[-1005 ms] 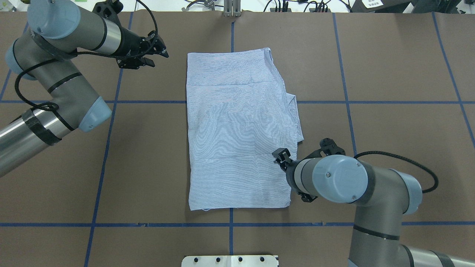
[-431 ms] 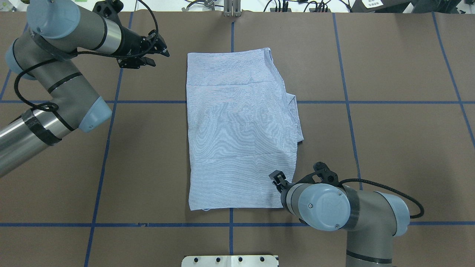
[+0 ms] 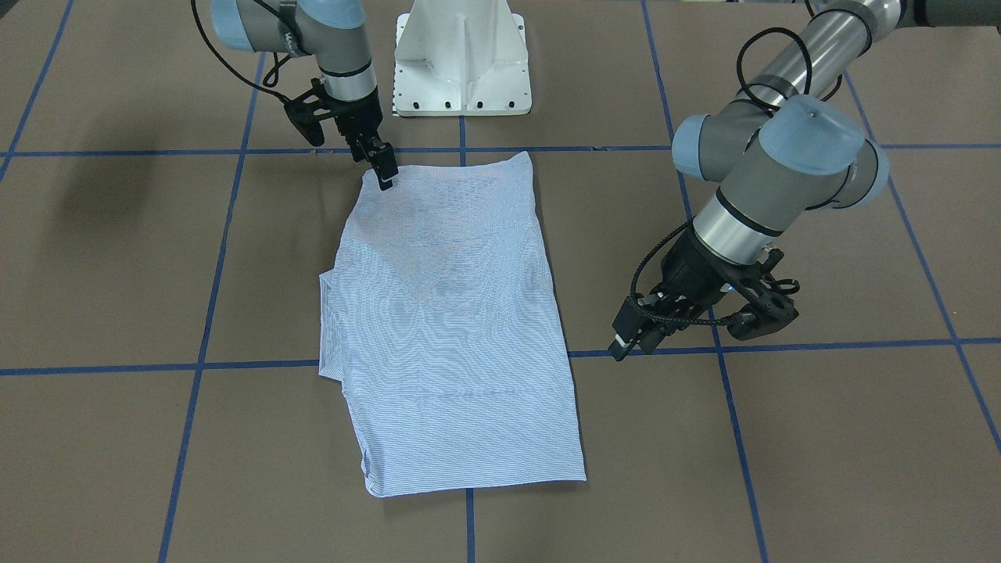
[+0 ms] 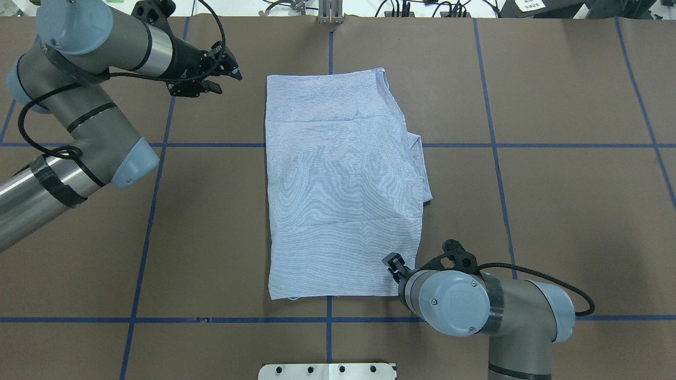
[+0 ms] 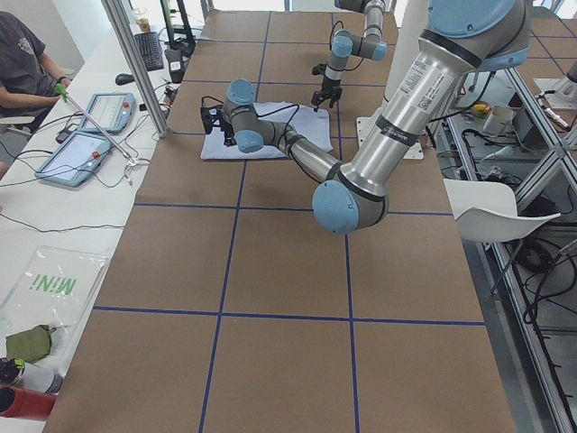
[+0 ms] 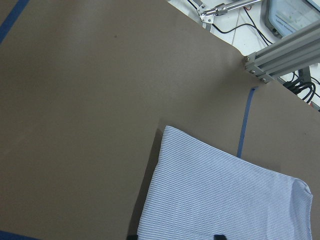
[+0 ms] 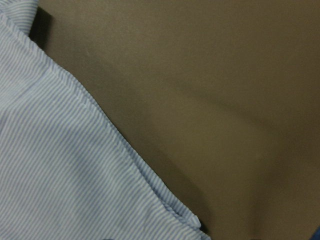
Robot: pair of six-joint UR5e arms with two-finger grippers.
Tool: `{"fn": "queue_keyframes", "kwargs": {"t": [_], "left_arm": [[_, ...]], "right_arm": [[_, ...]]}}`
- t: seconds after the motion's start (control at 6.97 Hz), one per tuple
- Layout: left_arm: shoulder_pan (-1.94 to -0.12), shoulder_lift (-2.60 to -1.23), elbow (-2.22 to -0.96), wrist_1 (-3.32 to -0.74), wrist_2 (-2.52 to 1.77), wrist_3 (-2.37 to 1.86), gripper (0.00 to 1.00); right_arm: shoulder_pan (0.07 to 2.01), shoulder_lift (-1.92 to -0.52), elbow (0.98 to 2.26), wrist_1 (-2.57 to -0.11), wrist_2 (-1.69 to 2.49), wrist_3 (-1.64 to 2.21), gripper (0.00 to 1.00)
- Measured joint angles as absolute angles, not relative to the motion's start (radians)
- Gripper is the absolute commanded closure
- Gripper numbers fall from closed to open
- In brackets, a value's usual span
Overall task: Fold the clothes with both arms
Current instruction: 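Move the right gripper to one near corner while the left lowers to the other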
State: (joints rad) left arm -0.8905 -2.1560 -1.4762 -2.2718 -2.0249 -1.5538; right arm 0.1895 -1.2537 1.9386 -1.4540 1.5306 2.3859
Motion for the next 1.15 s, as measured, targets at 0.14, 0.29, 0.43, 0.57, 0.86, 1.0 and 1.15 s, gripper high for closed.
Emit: {"fn": "queue_keyframes", "kwargs": {"t": [0.14, 0.29, 0.43, 0.57, 0.86, 1.0, 1.15], "left_arm": [[-0.891, -2.156, -1.477, -2.272, -2.025, -1.554, 0.41], [-0.891, -2.155, -1.478, -2.27, -2.025, -1.554, 0.41], [-0.891, -2.155, -1.483, -2.258, -2.024, -1.554, 0.41], [-0.892, -2.155, -1.494, -2.24, -2.024, -1.554, 0.41], [-0.892, -2.151, -1.505, -2.224, -2.023, -1.554, 0.41], [-0.891, -2.146, -1.51, -2.222, -2.022, -1.554, 0.41], [-0.891, -2.14, -1.519, -2.22, -2.022, -1.554, 0.41]], "right_arm": [[0.187, -1.253, 1.935, -1.454, 1.53, 2.382, 0.47], [0.189, -1.252, 1.933, -1.454, 1.53, 2.38, 0.85], [0.192, -1.251, 1.932, -1.454, 1.532, 2.378, 1.0], [0.196, -1.25, 1.932, -1.454, 1.534, 2.378, 1.0], [0.21, -1.248, 1.935, -1.453, 1.539, 2.375, 1.0], [0.217, -1.248, 1.936, -1.453, 1.543, 2.374, 1.0], [0.223, -1.247, 1.942, -1.453, 1.548, 2.373, 1.0]]}}
